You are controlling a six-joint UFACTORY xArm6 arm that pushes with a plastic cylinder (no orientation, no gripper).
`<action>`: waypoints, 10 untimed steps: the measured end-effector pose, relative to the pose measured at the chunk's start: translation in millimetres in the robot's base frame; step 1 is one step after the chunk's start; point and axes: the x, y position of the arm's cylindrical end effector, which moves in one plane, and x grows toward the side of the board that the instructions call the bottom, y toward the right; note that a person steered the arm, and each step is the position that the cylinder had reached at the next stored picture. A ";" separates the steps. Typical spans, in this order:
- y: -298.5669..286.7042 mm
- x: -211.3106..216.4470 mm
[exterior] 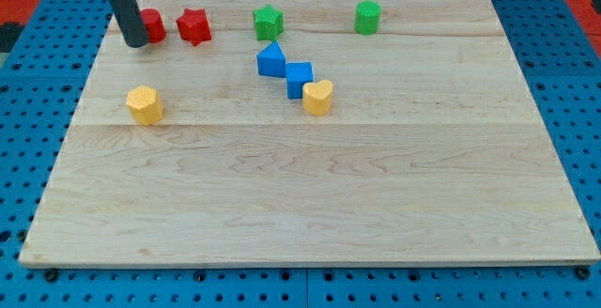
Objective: Move the blue cube below the triangle
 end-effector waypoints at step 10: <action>274.7 32.1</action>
